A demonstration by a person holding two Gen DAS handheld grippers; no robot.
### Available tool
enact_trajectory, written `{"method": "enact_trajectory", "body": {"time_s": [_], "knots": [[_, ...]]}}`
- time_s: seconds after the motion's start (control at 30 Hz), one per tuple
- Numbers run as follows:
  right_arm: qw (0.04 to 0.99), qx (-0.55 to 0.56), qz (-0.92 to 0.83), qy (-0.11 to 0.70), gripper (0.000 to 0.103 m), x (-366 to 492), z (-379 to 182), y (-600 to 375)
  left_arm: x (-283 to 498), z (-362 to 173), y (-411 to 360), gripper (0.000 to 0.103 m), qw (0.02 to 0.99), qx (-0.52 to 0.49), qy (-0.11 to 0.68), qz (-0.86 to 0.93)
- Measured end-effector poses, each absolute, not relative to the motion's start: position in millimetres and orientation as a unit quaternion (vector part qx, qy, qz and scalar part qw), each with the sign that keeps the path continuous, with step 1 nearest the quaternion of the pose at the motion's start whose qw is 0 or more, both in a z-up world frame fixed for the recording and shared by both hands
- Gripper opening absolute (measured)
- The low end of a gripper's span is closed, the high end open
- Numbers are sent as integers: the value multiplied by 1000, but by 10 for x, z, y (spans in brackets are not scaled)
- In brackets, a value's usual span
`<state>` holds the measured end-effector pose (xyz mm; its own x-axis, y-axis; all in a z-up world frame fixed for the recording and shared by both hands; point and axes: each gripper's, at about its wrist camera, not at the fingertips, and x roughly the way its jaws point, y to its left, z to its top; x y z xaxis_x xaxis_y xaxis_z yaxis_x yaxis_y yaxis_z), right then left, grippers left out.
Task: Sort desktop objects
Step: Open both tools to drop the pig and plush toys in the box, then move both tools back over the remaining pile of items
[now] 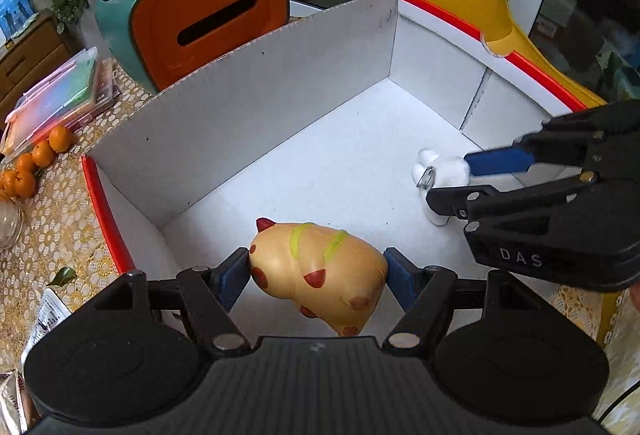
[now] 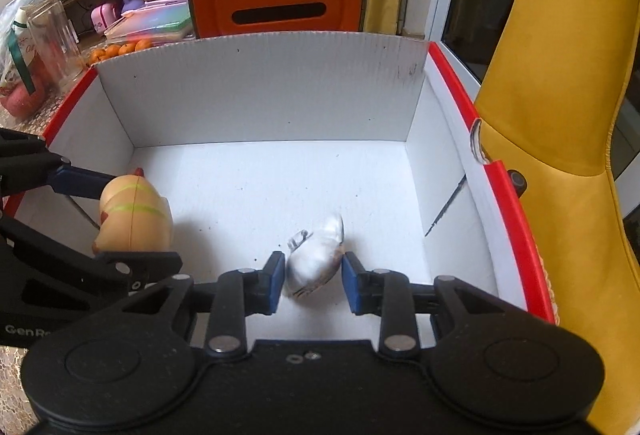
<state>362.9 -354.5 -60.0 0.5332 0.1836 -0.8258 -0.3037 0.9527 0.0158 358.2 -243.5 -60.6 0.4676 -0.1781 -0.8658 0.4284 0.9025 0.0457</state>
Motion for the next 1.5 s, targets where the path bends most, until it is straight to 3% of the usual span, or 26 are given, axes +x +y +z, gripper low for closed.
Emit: {"method": "enact_trajectory", "body": {"time_s": [0.17,0.23,0.47,1.5], "knots": [[880,-60,136,451,48,3591,-543,-3588,3539,-577,-2427,73,853,130,473,-180],[884,-54,137,444,56,3552,-496,-3621,3521,-561,-2400,80,855,121,470,-181],[895,-44,139,422,61,3405,-305,-3710,3412,-420,-2351,84,866,108,452,-186],[919,-15,214,332,64,2051,591,-3105,1746,590,-1319,84,930,44,340,-132]]}}
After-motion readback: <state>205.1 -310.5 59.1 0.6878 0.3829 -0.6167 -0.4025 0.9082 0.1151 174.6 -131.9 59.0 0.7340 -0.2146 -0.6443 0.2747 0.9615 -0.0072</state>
